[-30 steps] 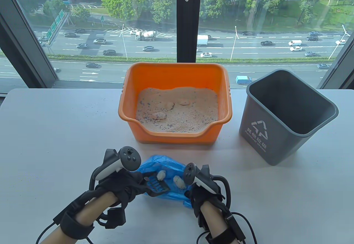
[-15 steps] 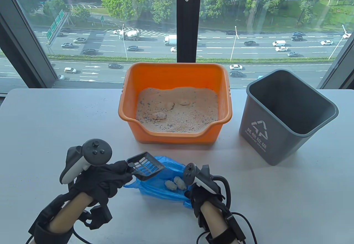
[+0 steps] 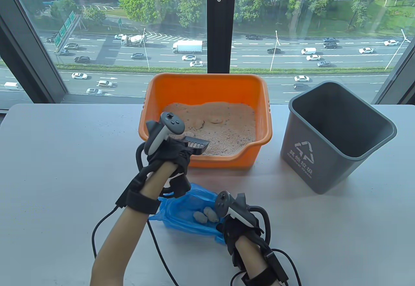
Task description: Scoop cat litter
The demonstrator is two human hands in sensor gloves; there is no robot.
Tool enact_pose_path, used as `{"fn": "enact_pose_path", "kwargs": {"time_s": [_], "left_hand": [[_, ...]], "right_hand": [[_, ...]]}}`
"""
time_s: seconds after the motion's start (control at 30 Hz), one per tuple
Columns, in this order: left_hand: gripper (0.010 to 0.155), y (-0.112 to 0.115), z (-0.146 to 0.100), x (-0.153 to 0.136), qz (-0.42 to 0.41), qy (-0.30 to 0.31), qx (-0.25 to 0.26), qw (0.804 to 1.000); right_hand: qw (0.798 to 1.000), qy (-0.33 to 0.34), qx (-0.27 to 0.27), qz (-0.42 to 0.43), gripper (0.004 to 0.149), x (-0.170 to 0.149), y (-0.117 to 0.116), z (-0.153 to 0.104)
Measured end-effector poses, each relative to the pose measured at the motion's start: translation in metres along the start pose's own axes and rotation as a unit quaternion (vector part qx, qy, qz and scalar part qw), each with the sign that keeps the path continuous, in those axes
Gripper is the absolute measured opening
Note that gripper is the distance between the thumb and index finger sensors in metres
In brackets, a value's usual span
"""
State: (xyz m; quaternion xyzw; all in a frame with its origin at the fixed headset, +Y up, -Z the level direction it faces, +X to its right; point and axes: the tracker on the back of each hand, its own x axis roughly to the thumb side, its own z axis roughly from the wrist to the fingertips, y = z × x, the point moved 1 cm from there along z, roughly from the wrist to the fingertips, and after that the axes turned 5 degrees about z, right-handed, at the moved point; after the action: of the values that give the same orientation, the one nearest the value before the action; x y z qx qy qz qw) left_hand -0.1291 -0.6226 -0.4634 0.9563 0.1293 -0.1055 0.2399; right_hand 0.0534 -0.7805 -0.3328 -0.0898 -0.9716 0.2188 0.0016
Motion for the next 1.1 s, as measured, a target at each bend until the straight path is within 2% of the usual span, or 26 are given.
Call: {"fn": "enact_pose_path", "kwargs": {"time_s": [0.17, 0.27, 0.43, 0.6, 0.77, 1.0, 1.1], "left_hand": [[0.062, 0.009, 0.036, 0.023, 0.076, -0.106, 0.007, 0.991], [0.062, 0.014, 0.058, 0.026, 0.093, -0.141, -0.001, 0.986], [0.063, 0.012, 0.081, 0.028, 0.074, -0.15, -0.001, 0.986], [0.063, 0.02, 0.099, 0.02, 0.01, -0.131, 0.017, 0.991], [0.063, 0.018, 0.097, 0.011, -0.051, -0.125, 0.036, 0.99], [0.064, 0.006, 0.079, 0.002, -0.106, -0.06, 0.076, 0.99], [0.064, 0.0, 0.064, -0.004, -0.155, -0.018, 0.144, 0.977]], "right_hand": [[1.0, 0.001, 0.001, 0.003, 0.073, 0.0, 0.0, 0.0], [1.0, 0.001, 0.001, 0.002, 0.073, 0.0, 0.0, 0.0], [1.0, 0.002, 0.001, 0.004, 0.073, 0.0, 0.0, 0.001], [1.0, 0.003, 0.0, 0.008, 0.073, 0.001, 0.0, 0.001], [1.0, 0.004, -0.001, 0.008, 0.074, 0.001, 0.0, 0.001], [1.0, 0.004, -0.001, 0.008, 0.073, 0.001, 0.0, 0.001], [1.0, 0.004, -0.001, 0.007, 0.074, 0.001, 0.0, 0.001]]}}
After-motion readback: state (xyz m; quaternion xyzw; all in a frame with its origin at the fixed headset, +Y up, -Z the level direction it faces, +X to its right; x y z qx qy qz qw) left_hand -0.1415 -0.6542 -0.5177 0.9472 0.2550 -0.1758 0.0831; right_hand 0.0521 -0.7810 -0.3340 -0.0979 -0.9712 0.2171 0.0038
